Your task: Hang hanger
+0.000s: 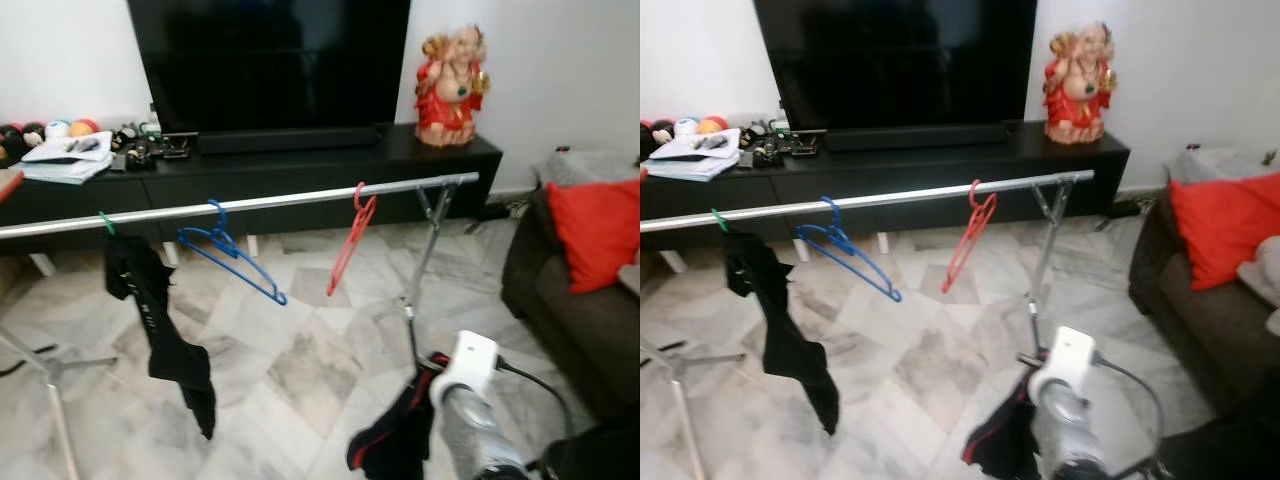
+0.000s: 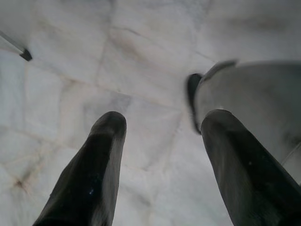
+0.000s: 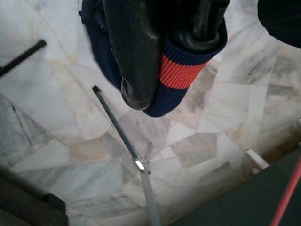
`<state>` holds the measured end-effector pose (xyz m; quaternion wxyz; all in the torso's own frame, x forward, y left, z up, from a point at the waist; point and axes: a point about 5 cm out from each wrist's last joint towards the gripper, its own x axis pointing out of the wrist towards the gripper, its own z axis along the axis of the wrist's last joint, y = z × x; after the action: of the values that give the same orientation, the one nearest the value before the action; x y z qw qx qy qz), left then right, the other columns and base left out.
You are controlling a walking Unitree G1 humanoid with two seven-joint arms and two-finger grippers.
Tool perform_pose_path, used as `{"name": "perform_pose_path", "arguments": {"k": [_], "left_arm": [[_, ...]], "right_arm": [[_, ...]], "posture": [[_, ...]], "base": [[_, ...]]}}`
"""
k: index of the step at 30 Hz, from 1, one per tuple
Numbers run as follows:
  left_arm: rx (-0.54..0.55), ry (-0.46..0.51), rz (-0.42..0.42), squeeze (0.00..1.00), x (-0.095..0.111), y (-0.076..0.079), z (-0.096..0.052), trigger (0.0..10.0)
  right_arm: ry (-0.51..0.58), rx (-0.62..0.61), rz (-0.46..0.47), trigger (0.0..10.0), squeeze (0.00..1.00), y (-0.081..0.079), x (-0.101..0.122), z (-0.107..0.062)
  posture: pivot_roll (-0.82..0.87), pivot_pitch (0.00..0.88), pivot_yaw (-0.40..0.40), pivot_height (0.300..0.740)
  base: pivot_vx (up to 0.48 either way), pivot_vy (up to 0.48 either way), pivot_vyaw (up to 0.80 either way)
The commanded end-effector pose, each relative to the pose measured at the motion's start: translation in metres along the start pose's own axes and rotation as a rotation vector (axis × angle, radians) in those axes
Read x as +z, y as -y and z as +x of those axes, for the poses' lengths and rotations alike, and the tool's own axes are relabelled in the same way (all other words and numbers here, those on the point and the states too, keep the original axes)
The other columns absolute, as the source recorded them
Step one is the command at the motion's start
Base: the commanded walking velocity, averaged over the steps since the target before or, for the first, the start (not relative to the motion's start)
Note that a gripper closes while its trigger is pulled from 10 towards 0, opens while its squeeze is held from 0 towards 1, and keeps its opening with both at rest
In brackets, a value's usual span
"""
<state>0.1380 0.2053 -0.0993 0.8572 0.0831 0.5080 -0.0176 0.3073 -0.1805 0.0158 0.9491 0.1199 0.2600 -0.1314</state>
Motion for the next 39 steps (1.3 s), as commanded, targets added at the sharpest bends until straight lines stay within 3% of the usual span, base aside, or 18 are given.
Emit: {"name": "perform_pose_path", "arguments": {"k": [1,13,15,16,17,21,28,39], "left_arm": [[0.040,-0.006,-0.009,0.00,-0.005,-0.010,-0.002,10.0],[0.100,0.183,-0.208,0.00,0.006,-0.009,-0.005,10.0],[0.126,0.373,-0.217,0.00,0.063,-0.045,-0.006,10.0],[0.142,0.526,-0.192,0.00,0.105,-0.066,-0.015,10.0],[0.142,0.559,-0.181,0.00,0.112,-0.067,-0.017,10.0],[0.104,0.802,-0.143,0.00,0.155,-0.060,-0.036,10.0],[0.055,0.920,-0.141,0.00,0.173,-0.049,-0.052,10.0],[0.036,0.977,-0.118,0.00,0.179,-0.032,-0.066,10.0]], "right_arm": [[0.004,0.036,0.002,10.0,0.00,-0.013,-0.001,-0.001],[-0.016,0.039,-0.016,10.0,0.00,-0.011,-0.008,0.000],[-0.018,0.039,-0.018,10.0,0.00,-0.010,-0.009,0.000],[-0.019,0.040,-0.020,10.0,0.00,-0.008,-0.011,0.000],[-0.020,0.040,-0.020,10.0,0.00,-0.008,-0.011,0.000],[-0.029,0.043,-0.034,10.0,0.00,-0.003,-0.014,0.001],[-0.044,0.042,-0.058,10.0,0.00,0.000,-0.017,0.002],[0.006,0.014,-0.043,10.0,0.00,0.019,-0.007,0.005]], "posture": [[0.14,0.000,0.023,0.740],[0.14,0.000,0.023,0.740],[0.14,0.000,0.022,0.740],[0.14,0.000,0.020,0.740],[0.15,0.000,0.019,0.740],[0.16,0.000,0.005,0.740],[0.17,0.000,-0.008,0.740],[0.17,0.000,-0.044,0.740]], "base": [[0.000,0.000,0.00],[0.000,0.000,0.00],[0.000,0.000,0.00],[0.000,0.000,0.00],[0.000,0.000,0.00],[0.000,0.000,0.00],[0.000,0.000,0.00],[0.000,0.000,0.00]]}}
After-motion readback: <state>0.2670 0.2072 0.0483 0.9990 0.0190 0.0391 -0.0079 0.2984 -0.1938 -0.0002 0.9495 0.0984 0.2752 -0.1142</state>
